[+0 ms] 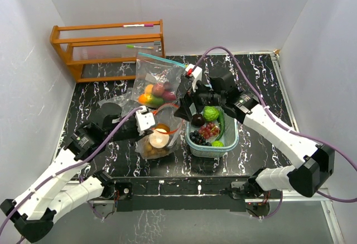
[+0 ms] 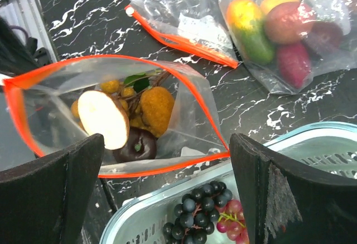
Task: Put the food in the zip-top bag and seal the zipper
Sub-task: Zip the zipper food storage bag at the center of the board.
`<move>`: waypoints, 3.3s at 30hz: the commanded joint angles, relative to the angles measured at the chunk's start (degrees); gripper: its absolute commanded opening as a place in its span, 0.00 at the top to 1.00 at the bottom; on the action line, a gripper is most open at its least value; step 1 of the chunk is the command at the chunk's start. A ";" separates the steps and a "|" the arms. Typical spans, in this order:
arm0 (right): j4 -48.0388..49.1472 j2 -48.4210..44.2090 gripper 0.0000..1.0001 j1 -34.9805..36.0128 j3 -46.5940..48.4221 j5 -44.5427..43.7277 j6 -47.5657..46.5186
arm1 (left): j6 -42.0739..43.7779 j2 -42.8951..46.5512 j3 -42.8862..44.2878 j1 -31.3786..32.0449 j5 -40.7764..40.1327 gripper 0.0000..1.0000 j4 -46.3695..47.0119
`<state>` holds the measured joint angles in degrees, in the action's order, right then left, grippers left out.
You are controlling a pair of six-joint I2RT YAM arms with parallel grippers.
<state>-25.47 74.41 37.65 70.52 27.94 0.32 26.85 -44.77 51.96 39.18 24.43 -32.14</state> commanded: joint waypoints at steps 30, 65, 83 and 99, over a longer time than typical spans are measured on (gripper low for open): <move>-8.51 -8.44 0.02 -0.05 1.76 -4.99 -3.55 | 5.32 8.24 -0.51 0.20 -25.85 1.00 8.94; 15.55 -1.50 0.02 7.72 -0.51 1.94 -1.66 | 3.18 -8.30 9.98 -0.07 -5.75 1.00 4.72; 16.72 0.73 0.15 14.45 -3.05 -14.80 1.70 | -0.03 -8.90 14.42 -0.24 -6.32 1.00 0.94; 18.37 -1.82 0.92 14.24 -2.85 -8.59 1.74 | -0.65 -5.10 12.20 -0.25 -5.03 0.87 2.59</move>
<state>-11.22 75.26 52.34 65.80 16.88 3.05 26.76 -53.93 64.12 39.09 16.97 -31.44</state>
